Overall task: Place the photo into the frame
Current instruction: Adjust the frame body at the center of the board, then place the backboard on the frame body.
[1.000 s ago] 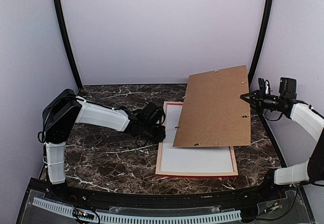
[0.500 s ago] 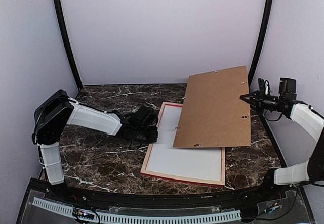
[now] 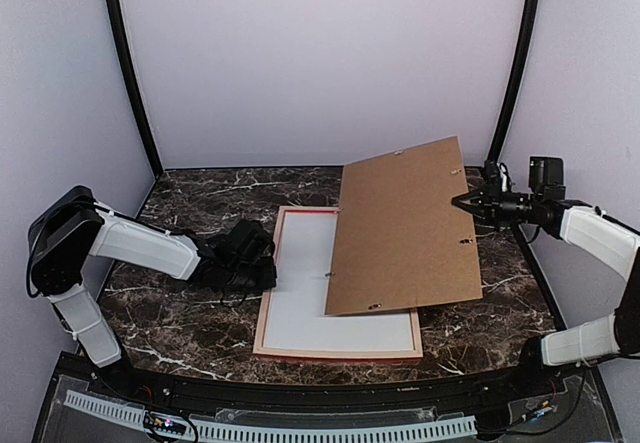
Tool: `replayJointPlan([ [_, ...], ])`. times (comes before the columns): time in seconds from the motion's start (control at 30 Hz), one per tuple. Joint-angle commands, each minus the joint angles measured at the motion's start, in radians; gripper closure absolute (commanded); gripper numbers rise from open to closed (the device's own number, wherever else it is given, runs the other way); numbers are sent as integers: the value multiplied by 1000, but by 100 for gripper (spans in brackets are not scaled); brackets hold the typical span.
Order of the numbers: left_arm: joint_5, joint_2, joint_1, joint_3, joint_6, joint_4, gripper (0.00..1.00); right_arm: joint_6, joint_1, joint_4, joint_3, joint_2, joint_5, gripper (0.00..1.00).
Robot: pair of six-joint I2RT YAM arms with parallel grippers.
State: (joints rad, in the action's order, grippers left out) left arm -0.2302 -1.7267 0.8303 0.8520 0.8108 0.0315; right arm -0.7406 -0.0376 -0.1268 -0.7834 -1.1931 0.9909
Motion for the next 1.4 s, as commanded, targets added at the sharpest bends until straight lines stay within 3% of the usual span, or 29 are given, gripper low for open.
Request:
replayJointPlan([
  [0.0, 22, 77, -10, -74, 83, 19, 86, -53, 66, 166, -4, -23, 5, 100],
  [0.27, 127, 107, -11, -123, 114, 72, 72, -89, 186, 241, -7, -92, -37, 100],
  [0.5, 64, 275, -14, -145, 80, 18, 53, -129, 264, 308, -4, -129, -52, 100],
  [0.7, -14, 449, -59, -141, -35, -62, 40, -221, 337, 446, 25, -175, -52, 100],
  [0.8, 14, 482, -89, -126, -117, -46, 35, -243, 360, 484, 33, -189, -54, 100],
  [1.03, 95, 482, -102, -43, -341, -35, 28, -276, 395, 548, 34, -229, -61, 100],
  [1.37, 282, 330, -136, 103, -442, -83, 26, -335, 420, 670, 58, -291, -60, 100],
])
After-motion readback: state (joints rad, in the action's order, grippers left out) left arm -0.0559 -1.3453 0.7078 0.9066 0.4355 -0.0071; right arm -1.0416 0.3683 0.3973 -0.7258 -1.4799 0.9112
